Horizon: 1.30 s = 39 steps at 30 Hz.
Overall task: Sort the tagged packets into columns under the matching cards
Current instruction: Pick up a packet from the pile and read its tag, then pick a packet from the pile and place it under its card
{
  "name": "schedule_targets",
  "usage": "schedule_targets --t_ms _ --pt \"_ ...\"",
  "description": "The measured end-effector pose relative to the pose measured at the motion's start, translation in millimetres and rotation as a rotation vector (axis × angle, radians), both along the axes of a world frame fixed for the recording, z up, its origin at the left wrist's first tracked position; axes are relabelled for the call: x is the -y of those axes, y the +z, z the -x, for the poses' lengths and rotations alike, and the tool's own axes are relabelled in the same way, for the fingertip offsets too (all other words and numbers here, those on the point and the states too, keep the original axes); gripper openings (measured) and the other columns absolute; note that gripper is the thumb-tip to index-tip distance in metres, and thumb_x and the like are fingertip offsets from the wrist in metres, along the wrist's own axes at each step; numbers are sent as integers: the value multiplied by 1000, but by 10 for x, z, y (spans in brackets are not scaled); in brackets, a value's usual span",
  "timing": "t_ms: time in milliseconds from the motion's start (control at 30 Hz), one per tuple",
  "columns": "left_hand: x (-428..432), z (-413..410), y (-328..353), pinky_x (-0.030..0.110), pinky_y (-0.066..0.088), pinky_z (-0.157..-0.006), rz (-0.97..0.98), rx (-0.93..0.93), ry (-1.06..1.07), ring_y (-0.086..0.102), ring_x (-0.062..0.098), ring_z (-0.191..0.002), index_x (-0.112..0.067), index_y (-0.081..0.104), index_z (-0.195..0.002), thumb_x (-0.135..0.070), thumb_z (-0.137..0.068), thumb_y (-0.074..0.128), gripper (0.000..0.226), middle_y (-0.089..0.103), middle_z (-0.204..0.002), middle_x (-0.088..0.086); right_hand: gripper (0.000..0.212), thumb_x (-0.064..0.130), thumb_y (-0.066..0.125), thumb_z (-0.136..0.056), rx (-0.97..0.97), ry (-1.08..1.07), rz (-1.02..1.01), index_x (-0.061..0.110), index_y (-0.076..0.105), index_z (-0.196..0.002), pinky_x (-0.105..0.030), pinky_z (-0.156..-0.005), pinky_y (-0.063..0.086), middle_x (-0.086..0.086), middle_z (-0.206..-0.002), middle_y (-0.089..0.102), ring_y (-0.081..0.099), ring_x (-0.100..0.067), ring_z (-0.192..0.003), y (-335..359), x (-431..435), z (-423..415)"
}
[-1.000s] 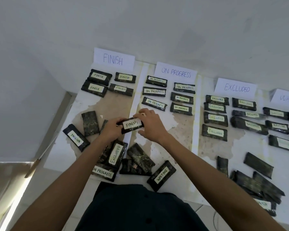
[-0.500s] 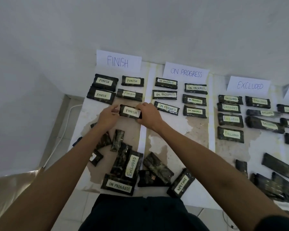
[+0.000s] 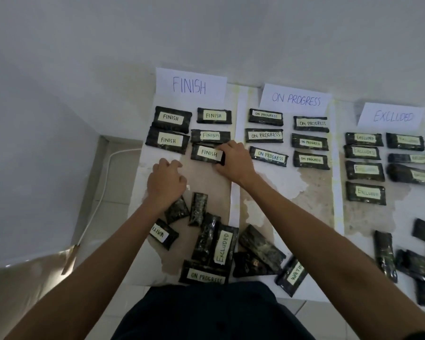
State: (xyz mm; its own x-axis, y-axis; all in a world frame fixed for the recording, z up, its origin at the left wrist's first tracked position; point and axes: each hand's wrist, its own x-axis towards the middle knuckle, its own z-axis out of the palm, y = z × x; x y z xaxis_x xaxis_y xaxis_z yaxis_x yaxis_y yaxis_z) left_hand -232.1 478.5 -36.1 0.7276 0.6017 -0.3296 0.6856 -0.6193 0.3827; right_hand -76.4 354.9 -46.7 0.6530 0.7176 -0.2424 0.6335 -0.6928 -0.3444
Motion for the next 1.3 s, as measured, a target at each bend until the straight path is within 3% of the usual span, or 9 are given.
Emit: schedule_targets --t_ms 167,333,433,567,700,867,1000,1100,1300 --pt "332 346 -140 44 42 -86 -102 -236 78 42 41 -110 -8 34 -131 -52 -82 52 69 34 -129 21 44 19 61 -79 -23 -58 -78 6 57 -121 -44 -89 45 -14 -121 54 49 -34 -107 75 114 314" --pt "396 321 -181 46 46 -83 -16 -233 79 36 43 -114 -11 15 -142 -42 -76 64 88 19 -136 20 45 17 60 -81 -106 -53 -113 9 54 -124 -39 -96 43 -12 -123 53 48 -29 -112 105 251 615" --pt "328 298 -118 44 46 -80 64 -138 135 41 39 -109 -11 21 -140 -27 -81 60 72 26 -132 18 44 14 60 -81 -174 -65 -158 9 53 -125 -37 -101 41 -11 -127 52 48 -27 -117 149 285 731" --pt "178 339 92 30 45 -68 475 212 285 56 24 -87 -12 51 -115 -10 -87 52 28 57 -98 7 39 12 62 -83 -318 -120 -247 8 56 -122 -32 -90 49 -9 -117 59 56 -19 -99 298 302 805" --pt "200 429 240 32 49 -62 862 289 591 59 22 -71 -14 57 -106 -8 -90 39 25 62 -86 11 34 17 63 -85 -495 -222 -338 11 58 -119 -23 -80 47 -3 -103 61 56 -12 -85 399 295 900" --pt "216 497 239 34 51 -69 1028 390 730 61 21 -76 -13 61 -108 -1 -89 39 32 64 -89 10 41 14 64 -84 -583 -216 -363 16 54 -124 -15 -70 45 -2 -106 56 54 -8 -79 445 263 1022" --pt "191 548 231 29 52 -73 838 313 504 63 18 -84 -18 60 -121 -4 -89 50 36 66 -100 6 65 10 66 -76 -254 148 -226 20 43 -137 -38 -101 41 -9 -138 40 43 -26 -120 423 264 1062" --pt "145 541 232 27 44 -85 732 238 295 58 17 -101 -19 52 -130 -7 -89 58 43 61 -109 3 66 0 65 -71 25 449 -145 18 49 -133 -45 -95 40 -12 -141 44 41 -33 -124 425 256 1040" --pt "197 328 296 27 44 -88 661 186 59 59 19 -101 -16 39 -138 -8 -91 56 51 63 -104 4 52 -2 68 -69 165 541 -121 9 59 -119 -41 -78 44 -13 -116 59 53 -34 -104 474 320 897"
